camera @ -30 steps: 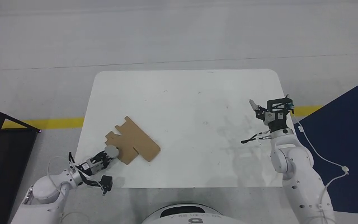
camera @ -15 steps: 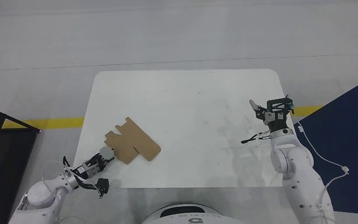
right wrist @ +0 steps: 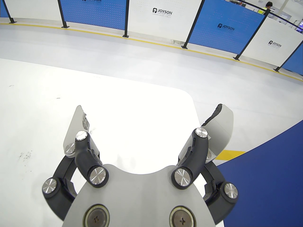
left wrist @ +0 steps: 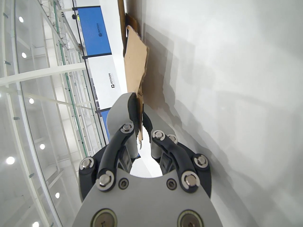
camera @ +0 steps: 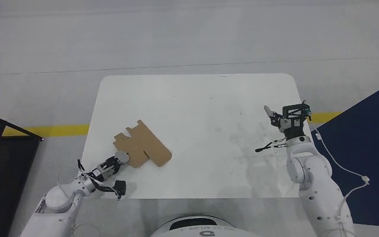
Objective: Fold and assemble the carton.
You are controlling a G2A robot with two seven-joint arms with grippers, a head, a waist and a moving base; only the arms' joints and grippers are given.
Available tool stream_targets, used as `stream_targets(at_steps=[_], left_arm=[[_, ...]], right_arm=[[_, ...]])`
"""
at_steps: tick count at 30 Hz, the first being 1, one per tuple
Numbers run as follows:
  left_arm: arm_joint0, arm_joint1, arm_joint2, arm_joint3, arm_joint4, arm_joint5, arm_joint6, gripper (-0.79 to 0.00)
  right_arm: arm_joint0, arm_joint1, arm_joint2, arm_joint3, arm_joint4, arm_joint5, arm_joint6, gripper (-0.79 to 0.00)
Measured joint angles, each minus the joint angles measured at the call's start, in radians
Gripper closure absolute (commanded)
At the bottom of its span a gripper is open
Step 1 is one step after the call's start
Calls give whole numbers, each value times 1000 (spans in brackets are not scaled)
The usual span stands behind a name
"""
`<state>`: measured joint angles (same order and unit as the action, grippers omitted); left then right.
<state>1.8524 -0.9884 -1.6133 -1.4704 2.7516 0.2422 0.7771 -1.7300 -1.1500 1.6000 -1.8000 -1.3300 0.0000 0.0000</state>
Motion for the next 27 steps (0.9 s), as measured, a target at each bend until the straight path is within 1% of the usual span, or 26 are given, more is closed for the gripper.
stream_targets(at_steps=[4, 8, 12, 13, 15, 27], left_arm=[[-7, -2, -25, -12, -97, 61, 1, 0], [-27, -2, -47, -31, -185, 96, 25, 0], [-98, -4, -34, -70, -278, 78, 66, 0], [-126, -7, -25, -76, -324, 78, 71, 0], [-149, -11, -12, -70, -408, 64, 78, 0], [-148, -11, -12, -67, -406, 61, 78, 0]], right_arm=[[0, 0, 0, 0, 0, 0, 0, -785], [0, 0, 0, 0, 0, 0, 0, -785], [0, 0, 0, 0, 0, 0, 0, -785], [0, 0, 0, 0, 0, 0, 0, -785], [0, 0, 0, 0, 0, 0, 0, -785], [0, 0, 0, 0, 0, 0, 0, -785]])
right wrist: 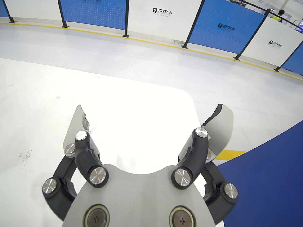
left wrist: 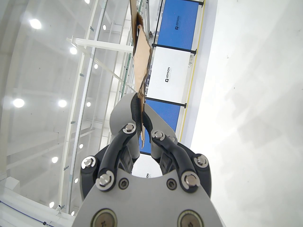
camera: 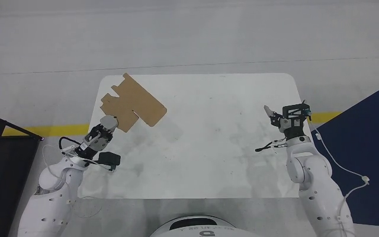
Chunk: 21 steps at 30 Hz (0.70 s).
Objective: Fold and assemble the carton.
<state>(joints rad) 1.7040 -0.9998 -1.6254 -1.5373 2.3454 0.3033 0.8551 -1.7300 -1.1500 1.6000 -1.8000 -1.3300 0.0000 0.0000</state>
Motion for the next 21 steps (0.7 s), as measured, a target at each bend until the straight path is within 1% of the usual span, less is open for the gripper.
stream_targets(at_steps=[12, 15, 19, 21], left_arm=[[-6, 0, 7, -2, 11, -6, -7, 0], [-67, 0, 49, 14, 82, -33, 2, 0], [-212, -8, 164, 55, 230, -30, 48, 0], [-271, -13, 213, 66, 269, -18, 69, 0]], right_arm=[[0, 0, 0, 0, 0, 0, 0, -785], [0, 0, 0, 0, 0, 0, 0, -785], [0, 0, 0, 0, 0, 0, 0, -785], [0, 0, 0, 0, 0, 0, 0, -785]])
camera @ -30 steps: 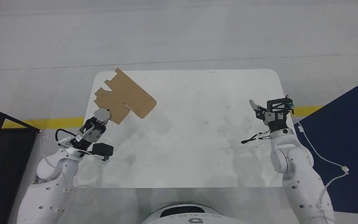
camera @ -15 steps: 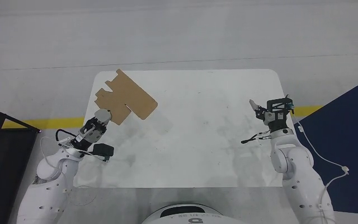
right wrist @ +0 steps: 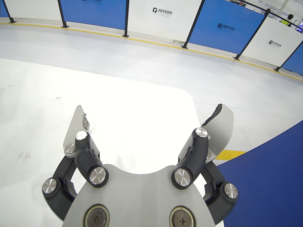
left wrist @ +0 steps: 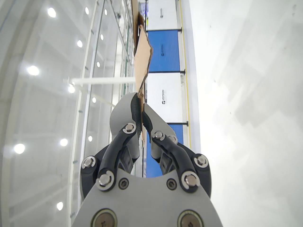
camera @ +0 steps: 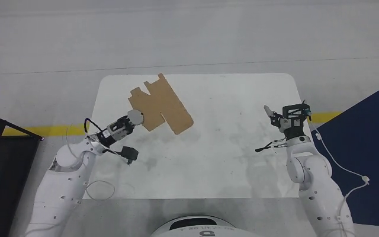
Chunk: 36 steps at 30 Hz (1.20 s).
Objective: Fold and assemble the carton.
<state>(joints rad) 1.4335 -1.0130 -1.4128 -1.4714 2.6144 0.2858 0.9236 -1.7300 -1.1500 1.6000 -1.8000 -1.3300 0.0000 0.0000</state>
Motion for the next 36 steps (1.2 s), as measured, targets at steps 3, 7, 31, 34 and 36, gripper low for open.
stream_targets(at_steps=[3, 7, 31, 34, 36], left_arm=[[-76, -10, 54, 9, -20, 16, 12, 0], [-138, -23, 98, 10, -67, 103, 25, 0], [-229, -83, 172, -56, 342, 669, -334, 0], [-229, -83, 172, -56, 347, 675, -334, 0], [-229, -83, 171, -56, 347, 674, -334, 0]], right_arm=[[0, 0, 0, 0, 0, 0, 0, -785], [0, 0, 0, 0, 0, 0, 0, -785], [0, 0, 0, 0, 0, 0, 0, -785], [0, 0, 0, 0, 0, 0, 0, -785], [0, 0, 0, 0, 0, 0, 0, -785]])
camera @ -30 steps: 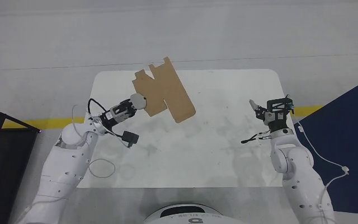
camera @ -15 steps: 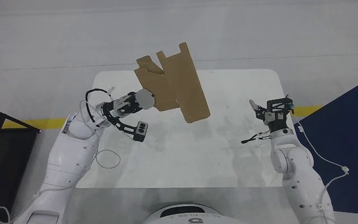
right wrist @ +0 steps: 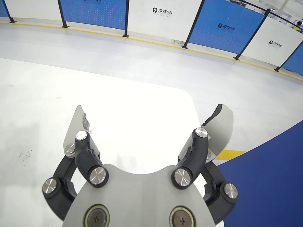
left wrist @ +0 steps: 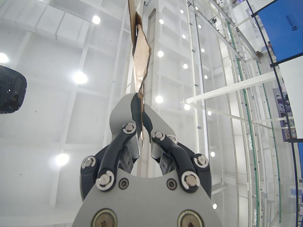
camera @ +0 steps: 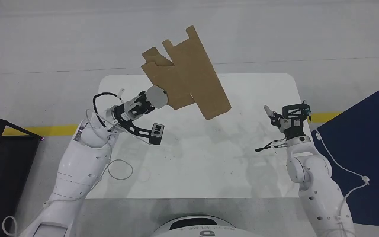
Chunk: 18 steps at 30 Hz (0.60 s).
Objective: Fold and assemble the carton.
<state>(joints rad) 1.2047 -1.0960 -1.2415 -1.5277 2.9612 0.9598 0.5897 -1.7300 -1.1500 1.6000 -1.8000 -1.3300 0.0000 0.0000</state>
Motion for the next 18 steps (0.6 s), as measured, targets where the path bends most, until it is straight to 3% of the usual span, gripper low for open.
stream_targets(at_steps=[3, 5, 9, 13, 18], left_arm=[[17, -3, 0, 2, -62, -62, -48, 0], [29, -5, 7, 4, -195, -208, -79, 0], [35, -6, 14, 17, -490, -543, -33, 0], [30, -11, 9, 20, -858, -956, -21, 0], [22, -17, 6, 2, -1179, -1280, -42, 0]], right_arm=[[0, 0, 0, 0, 0, 0, 0, -785], [0, 0, 0, 0, 0, 0, 0, -785], [0, 0, 0, 0, 0, 0, 0, -785], [0, 0, 0, 0, 0, 0, 0, -785], [0, 0, 0, 0, 0, 0, 0, -785]])
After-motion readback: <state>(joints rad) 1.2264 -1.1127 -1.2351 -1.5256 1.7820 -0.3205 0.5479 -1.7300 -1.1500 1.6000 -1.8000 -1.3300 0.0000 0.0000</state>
